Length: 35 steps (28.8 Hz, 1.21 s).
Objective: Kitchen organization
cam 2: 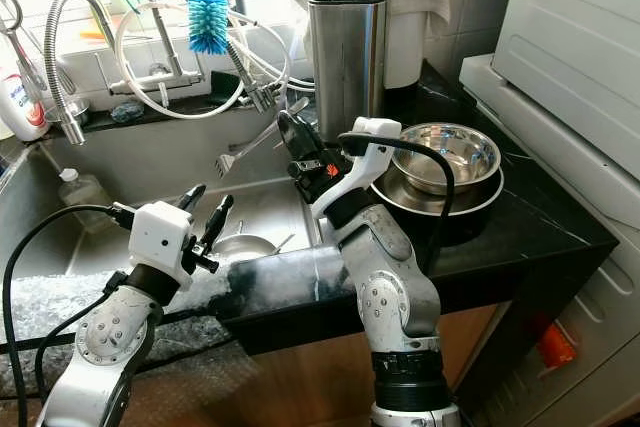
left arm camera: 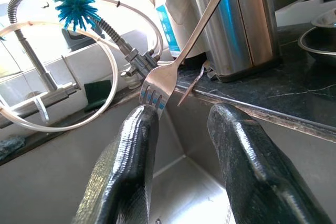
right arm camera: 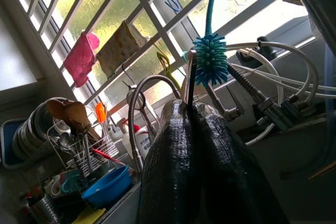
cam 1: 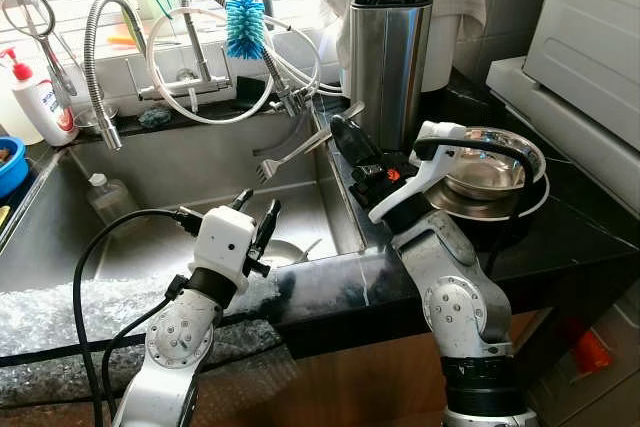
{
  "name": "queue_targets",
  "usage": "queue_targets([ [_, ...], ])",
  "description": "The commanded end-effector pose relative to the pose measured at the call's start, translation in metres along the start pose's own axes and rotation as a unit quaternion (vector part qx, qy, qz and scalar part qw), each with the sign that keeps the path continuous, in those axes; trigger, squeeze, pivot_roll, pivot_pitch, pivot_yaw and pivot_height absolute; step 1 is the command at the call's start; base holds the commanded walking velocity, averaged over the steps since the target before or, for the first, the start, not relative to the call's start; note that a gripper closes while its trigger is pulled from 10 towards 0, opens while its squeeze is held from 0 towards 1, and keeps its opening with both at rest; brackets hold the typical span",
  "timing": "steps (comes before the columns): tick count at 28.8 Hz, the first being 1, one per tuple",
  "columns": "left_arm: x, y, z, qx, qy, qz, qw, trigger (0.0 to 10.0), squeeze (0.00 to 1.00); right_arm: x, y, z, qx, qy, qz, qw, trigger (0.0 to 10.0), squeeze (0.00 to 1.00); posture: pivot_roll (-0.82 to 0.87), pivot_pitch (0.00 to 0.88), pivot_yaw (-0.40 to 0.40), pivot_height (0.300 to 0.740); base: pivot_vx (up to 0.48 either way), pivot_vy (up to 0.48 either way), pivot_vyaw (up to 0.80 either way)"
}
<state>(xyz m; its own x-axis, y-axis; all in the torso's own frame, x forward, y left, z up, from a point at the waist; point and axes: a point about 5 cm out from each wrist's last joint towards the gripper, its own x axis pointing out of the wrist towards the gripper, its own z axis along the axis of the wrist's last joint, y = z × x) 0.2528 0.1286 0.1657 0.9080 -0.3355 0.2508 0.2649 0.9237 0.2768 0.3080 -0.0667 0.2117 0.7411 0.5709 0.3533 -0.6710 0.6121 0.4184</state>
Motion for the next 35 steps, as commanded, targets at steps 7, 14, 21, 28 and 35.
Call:
queue_targets([
  [7, 0.003, 0.001, 0.008, 0.016, -0.018, -0.003, 1.0, 10.0, 0.0, 0.004, 0.002, -0.001, 0.006, 0.002, 0.006, 1.0, 10.0, 0.0, -0.02, 0.0, 0.087, 0.74, 0.0, 0.0, 0.0],
  [14, 0.013, -0.001, 0.021, 0.026, -0.045, -0.001, 0.999, 10.0, 0.36, 0.012, -0.008, 0.022, -0.133, -0.002, -0.008, 0.991, 10.0, 0.0, -0.02, 0.0, 0.075, 0.74, 0.0, 0.0, 0.0],
  [21, 0.012, 0.002, 0.019, 0.036, -0.043, 0.003, 0.998, 10.0, 0.0, 0.011, -0.009, 0.022, -0.133, 0.002, -0.006, 0.991, 10.0, 0.0, -0.02, 0.0, 0.071, 0.74, 0.0, 0.0, 0.0],
  [28, 0.013, 0.002, 0.017, 0.11, -0.043, -0.034, 0.992, 10.0, 0.0, 0.014, -0.006, 0.022, -0.092, -0.007, 0.015, 0.996, 10.0, 0.0, -0.02, 0.0, 0.071, 0.74, 0.0, 0.0, 0.0],
  [35, 0.013, 0.005, 0.015, 0.118, -0.041, -0.035, 0.992, 10.0, 0.0, 0.015, 0.003, 0.019, -0.036, -0.013, 0.039, 0.999, 10.0, 0.0, -0.02, 0.0, 0.069, 0.74, 0.0, 0.0, 0.0],
])
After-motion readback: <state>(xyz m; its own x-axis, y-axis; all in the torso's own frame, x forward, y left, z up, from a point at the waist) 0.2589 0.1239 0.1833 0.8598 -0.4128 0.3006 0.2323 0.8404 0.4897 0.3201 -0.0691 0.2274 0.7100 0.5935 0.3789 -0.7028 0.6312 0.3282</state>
